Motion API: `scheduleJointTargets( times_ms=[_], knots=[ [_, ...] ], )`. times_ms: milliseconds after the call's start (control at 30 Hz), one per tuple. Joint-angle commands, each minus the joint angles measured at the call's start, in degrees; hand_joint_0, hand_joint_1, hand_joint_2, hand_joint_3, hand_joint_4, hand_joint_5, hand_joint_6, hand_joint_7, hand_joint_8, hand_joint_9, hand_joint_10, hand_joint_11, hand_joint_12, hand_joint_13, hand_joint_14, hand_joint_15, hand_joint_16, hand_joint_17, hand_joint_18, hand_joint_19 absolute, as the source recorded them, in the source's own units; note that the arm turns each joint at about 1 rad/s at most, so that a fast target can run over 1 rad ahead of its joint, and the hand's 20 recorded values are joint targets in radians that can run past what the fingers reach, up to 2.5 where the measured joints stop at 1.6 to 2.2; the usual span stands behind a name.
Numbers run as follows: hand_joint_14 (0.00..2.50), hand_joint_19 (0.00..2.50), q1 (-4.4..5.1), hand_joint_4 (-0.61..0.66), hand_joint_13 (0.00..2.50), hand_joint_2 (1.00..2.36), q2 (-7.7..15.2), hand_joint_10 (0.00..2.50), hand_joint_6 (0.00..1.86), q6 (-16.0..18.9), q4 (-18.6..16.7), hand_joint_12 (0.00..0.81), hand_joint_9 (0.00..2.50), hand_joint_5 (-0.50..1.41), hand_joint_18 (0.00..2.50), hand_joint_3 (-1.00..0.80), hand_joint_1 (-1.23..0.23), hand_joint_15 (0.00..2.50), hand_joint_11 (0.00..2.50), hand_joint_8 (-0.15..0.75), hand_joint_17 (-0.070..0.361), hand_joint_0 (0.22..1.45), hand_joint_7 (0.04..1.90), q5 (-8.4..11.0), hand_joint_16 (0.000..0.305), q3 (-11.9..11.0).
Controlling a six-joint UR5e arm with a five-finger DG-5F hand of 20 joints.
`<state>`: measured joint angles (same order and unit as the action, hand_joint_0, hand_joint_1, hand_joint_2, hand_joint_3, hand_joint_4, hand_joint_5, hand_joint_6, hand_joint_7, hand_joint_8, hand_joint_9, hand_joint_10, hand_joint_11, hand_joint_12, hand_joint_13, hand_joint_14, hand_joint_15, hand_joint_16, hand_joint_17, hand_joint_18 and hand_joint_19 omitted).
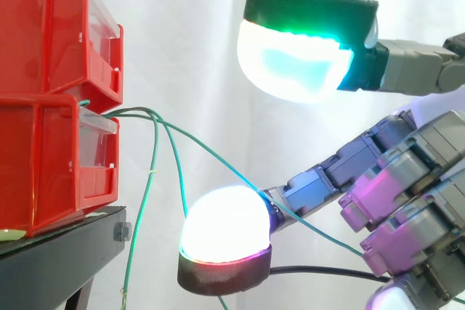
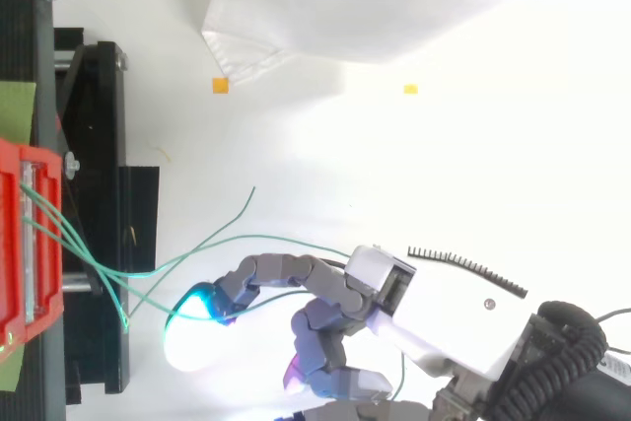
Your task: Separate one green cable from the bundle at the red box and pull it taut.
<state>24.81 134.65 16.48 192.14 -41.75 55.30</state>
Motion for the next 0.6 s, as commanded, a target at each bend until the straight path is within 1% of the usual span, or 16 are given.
scheduleJointTargets(
  times_ms=[0,33,100,133,167,200,233,267,300,333,367,400,433,467,500,567],
  knots=[
    [2.5,0.56,0.42,0.22,0.85,1.0,-0.36,2.5,0.5,-3.3,-0.37,0.44,0.93,-0.18,1.1,-0.5,-0.83,1.03,1.19,0.378,0.144,0.45,0.79,0.62,0.064,-0.02],
    [2.5,0.58,0.42,0.23,0.88,1.0,-0.44,2.5,0.5,-2.94,-0.72,0.433,0.97,-0.17,1.11,-0.5,-0.83,1.05,1.24,0.379,0.142,0.45,0.79,0.88,0.063,-0.02],
    [2.5,0.73,0.5,0.27,0.96,1.0,-0.53,2.5,0.5,-1.71,-1.95,0.431,1.05,-0.13,1.19,-0.5,-0.82,1.07,1.23,0.378,0.153,0.44,0.88,1.59,0.068,-0.28],
    [2.5,0.8,0.5,0.3,0.97,1.0,-0.88,2.5,0.5,0.22,-3.71,0.43,1.06,-0.1,1.21,-0.5,-0.82,1.07,1.22,0.379,0.155,0.44,0.97,2.38,0.069,-0.55],
    [2.5,0.82,0.59,0.31,0.98,1.0,-0.97,2.5,0.5,2.24,-5.11,0.43,1.07,-0.1,1.21,-0.5,-0.81,1.06,1.23,0.381,0.156,0.44,1.0,3.26,0.069,-0.55],
    [2.5,0.84,0.68,0.3,0.99,1.0,-0.97,2.5,0.5,4.7,-5.9,0.435,1.08,-0.08,1.22,-0.5,-0.81,1.08,1.25,0.383,0.157,0.44,1.07,4.13,0.07,-0.64],
    [2.5,0.84,0.77,0.3,0.99,1.0,-0.97,2.5,0.5,5.84,-6.08,0.432,1.09,-0.08,1.22,-0.5,-0.82,1.07,1.25,0.381,0.158,0.44,1.1,4.49,0.07,-0.64],
    [2.5,0.86,0.86,0.29,1.0,1.0,-0.88,2.5,0.5,7.34,-5.99,0.431,1.11,-0.06,1.22,-0.5,-0.82,1.08,1.26,0.384,0.159,0.43,1.18,5.01,0.07,-0.64],
    [2.5,0.89,1.12,0.28,1.02,1.0,-0.97,2.5,0.5,8.92,-5.55,0.426,1.14,-0.05,1.24,-0.5,-0.83,1.09,1.26,0.375,0.158,0.44,1.22,5.63,0.07,-0.55],
    [2.5,0.93,1.12,0.26,1.04,1.0,-0.97,2.5,0.5,8.92,-5.55,0.423,1.17,-0.04,1.27,-0.5,-0.85,1.1,1.28,0.368,0.156,0.44,1.26,5.63,0.07,-0.55],
    [2.5,0.94,1.3,0.26,1.04,1.0,-0.88,2.5,0.5,9.89,-4.23,0.416,1.18,-0.04,1.27,-0.5,-0.85,1.1,1.27,0.366,0.156,0.44,1.27,5.89,0.069,-0.46],
    [2.5,0.95,1.38,0.25,1.05,1.0,-0.88,2.5,0.5,9.89,-3.71,0.41,1.18,-0.04,1.28,-0.5,-0.86,1.11,1.29,0.359,0.155,0.45,1.29,5.98,0.069,-0.46],
    [2.5,1.01,1.47,0.24,1.04,1.0,-0.97,2.5,0.5,9.89,-3.09,0.402,1.19,-0.02,1.28,-0.5,-0.9,1.15,1.29,0.349,0.149,0.46,1.37,5.89,0.066,-0.46],
    [2.5,1.03,1.56,0.24,1.04,1.0,-0.88,2.5,0.5,9.8,-2.56,0.405,1.18,-0.02,1.29,-0.5,-0.91,1.14,1.31,0.338,0.148,0.47,1.38,5.72,0.066,-0.46],
    [2.5,1.06,1.65,0.24,1.03,1.0,-0.88,2.5,0.5,9.71,-2.39,0.382,1.2,-0.02,1.29,-0.5,-0.93,1.16,1.34,0.321,0.146,0.47,1.45,5.72,0.065,-0.46],
    [2.5,1.13,1.74,0.22,1.02,1.0,-0.88,2.5,0.56,9.18,-1.95,0.358,1.23,-0.02,1.29,-0.5,-0.96,1.17,1.35,0.29,0.138,0.49,1.36,5.63,0.061,-0.28]
  ],
)
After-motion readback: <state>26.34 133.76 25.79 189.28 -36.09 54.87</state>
